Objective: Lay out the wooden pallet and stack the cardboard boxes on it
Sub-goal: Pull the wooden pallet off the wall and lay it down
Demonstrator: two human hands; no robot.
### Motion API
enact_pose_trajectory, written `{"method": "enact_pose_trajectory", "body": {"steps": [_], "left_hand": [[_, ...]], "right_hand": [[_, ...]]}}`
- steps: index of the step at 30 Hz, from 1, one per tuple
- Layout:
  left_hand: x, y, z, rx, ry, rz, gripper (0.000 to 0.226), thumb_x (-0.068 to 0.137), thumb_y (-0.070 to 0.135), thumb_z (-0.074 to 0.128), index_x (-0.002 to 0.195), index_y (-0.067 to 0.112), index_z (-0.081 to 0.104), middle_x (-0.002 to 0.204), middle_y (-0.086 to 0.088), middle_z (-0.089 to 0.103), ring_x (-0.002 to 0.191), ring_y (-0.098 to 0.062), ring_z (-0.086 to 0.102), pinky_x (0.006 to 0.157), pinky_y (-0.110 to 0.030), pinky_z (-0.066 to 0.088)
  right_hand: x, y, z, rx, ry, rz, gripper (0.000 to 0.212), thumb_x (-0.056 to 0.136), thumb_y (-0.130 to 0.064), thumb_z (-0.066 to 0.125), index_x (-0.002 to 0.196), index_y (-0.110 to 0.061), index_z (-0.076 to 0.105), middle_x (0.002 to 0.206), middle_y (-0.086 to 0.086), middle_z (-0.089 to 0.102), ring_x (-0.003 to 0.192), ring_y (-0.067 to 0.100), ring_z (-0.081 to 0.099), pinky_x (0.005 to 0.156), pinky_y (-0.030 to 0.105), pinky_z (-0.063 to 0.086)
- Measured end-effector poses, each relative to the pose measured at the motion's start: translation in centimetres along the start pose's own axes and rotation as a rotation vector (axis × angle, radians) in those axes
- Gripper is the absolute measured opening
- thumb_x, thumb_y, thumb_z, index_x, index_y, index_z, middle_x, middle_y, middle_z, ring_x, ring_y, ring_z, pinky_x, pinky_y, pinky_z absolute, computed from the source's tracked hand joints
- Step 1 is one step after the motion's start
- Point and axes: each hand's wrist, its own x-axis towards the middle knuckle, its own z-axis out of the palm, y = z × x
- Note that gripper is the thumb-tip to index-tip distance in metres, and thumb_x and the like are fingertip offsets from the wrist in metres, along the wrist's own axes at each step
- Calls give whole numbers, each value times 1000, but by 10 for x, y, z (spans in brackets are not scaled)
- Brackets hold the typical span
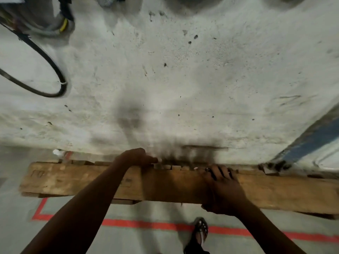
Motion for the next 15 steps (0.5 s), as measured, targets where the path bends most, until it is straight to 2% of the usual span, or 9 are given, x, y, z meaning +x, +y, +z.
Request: {"method": "enact_pose_trajectory", "body": {"steps": [1,3,4,6,8,10,13,15], "left_hand": [[-9,-1,7,-9,-81,27,65,90,75,59,119,17,69,126,-7,67,104,-23,63,91,-33,48],[-26,-2,24,-75,-195,35,44,99,57,63,124,20,60,122,1,62,99,-17,61,79,-27,48],[-38,-3,35,-129,-213,16,44,98,53,66,127,19,59,123,1,60,104,-19,60,83,-28,51],[-45,-13,62,-132,-227,-11,60,96,51,71,142,14,56,134,4,51,131,-28,53,107,-34,47],[-50,-26,93,-126,-320,-70,72,93,55,72,148,13,53,149,0,51,140,-28,49,115,-35,41],[-67,-37,124,-106,-317,-122,84,84,61,78,149,13,52,152,-9,53,131,-27,55,114,-37,43],[-82,-56,170,-81,-141,-138,80,79,62,81,139,14,60,125,-6,64,111,-21,62,99,-33,49],[-93,-68,201,-95,-65,-152,81,73,69,80,132,16,63,117,-3,65,107,-20,62,100,-35,51]], "right_hand": [[-12,-8,4,-14,-6,13,126,45,-82,64,158,-38,32,143,7,49,130,38,47,102,62,43],[-38,-24,13,-28,-10,36,122,45,-81,65,156,-38,36,141,8,51,129,38,49,101,62,42],[-52,-31,17,-27,-15,44,120,46,-80,66,155,-37,39,141,9,53,127,40,51,100,62,42],[-80,-46,31,-27,-41,67,119,46,-80,66,153,-36,41,140,11,56,125,42,54,99,64,43],[-107,-60,46,-32,-124,96,122,44,-81,66,155,-36,39,142,10,55,126,42,54,99,66,43],[-133,-75,64,-53,-155,103,126,44,-81,67,157,-39,34,147,9,51,130,42,51,103,68,40],[-164,-90,88,-19,-172,139,130,40,-81,73,157,-40,33,149,10,50,129,43,52,103,67,40],[-186,-100,101,15,-172,120,136,38,-83,74,159,-43,28,150,10,49,129,42,55,102,66,44]]}}
